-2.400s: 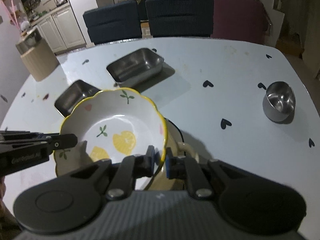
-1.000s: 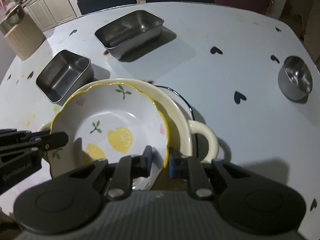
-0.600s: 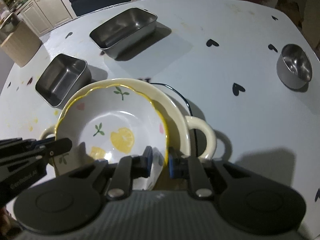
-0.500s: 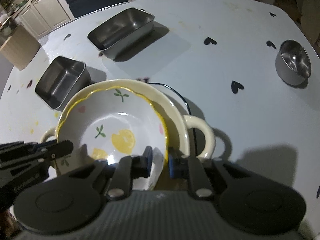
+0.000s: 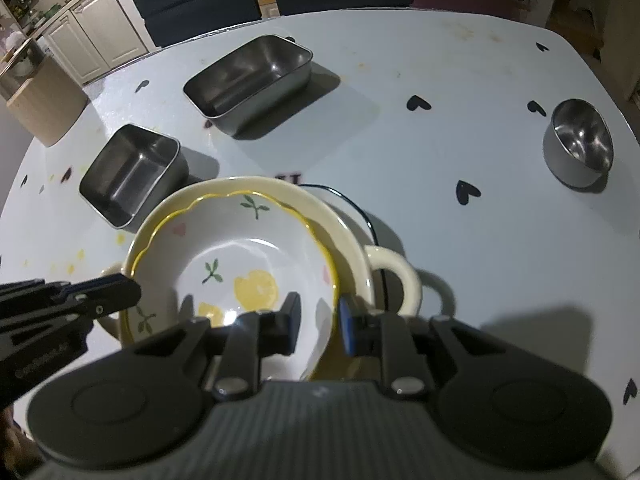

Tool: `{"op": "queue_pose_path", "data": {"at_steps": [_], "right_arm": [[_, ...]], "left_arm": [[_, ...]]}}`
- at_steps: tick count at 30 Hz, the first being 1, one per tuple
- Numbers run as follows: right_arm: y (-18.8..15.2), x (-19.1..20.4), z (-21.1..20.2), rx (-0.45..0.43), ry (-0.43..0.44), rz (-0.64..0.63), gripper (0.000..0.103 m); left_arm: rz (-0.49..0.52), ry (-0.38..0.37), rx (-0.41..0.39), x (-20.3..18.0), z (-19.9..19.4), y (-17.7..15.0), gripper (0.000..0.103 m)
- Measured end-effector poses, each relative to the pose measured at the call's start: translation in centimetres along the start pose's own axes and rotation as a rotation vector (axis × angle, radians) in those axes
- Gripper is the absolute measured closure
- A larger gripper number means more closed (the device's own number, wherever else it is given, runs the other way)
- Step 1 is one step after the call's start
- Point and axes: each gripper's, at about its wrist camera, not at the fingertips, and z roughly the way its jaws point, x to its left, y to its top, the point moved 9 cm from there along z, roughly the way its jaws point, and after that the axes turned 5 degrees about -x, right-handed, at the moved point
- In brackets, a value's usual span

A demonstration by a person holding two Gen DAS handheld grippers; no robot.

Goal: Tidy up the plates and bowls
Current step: 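Open both grippers and pull them back from the stacked bowls, then move both grippers to the rim of a rectangular steel tray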

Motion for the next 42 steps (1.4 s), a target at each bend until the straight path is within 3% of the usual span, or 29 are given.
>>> {"op": "queue_pose_path", "data": {"at_steps": [5,7,9,10,12,15,19,23,28,34,42], "right_arm": [[0.5,-0.3,-1.4,-0.051,-0.011,-0.012,0.076],[0.9,-0.3,-2.3,-0.084,0.007,-0.004,0.068],[1.6,-0.1,-3.3,-0.140,0.032,0.002,0.055],[2.0,0.1,-3.7,-0.166,0.044,0.005,0.046],[2.9,0.3,-4.6,-0.228,0.072,0.025,0.036],[4.2,0.5,-5.4,-0.316,0.099,0.056,0.022],[5.8,1.1,-4.9,-0.366,0.127,0.099,0.000],[7.2,3.0,-3.5,-0.374,0.159,0.109,0.000],[8.5,6.7,-0.5,-0.307,0.171,0.067,0.000],[9.0,9.5,3.0,-0.211,0.177,0.079,0.000],[8.0,12.0,6.7,-0.094,0.134,-0.021,0.000]], "left_arm": [[-0.015,-0.012,-0.034,0.5,-1.5,1.0,0.093],[-0.017,-0.004,-0.058,1.0,-2.4,1.7,0.084],[-0.028,0.002,-0.090,1.8,-3.3,2.6,0.057],[-0.040,0.003,-0.111,2.3,-3.7,3.1,0.049],[-0.057,0.013,-0.152,3.4,-4.5,4.1,0.021],[-0.072,0.051,-0.200,5.3,-5.4,5.4,0.008],[-0.067,0.101,-0.236,8.1,-5.5,7.0,0.003],[-0.053,0.204,-0.243,11.5,-4.4,8.2,0.001],[-0.037,0.281,-0.187,14.8,-1.5,8.4,0.001],[-0.038,0.348,-0.120,17.2,2.1,7.8,0.001],[-0.025,0.400,-0.132,19.0,4.5,8.3,0.001]]}}
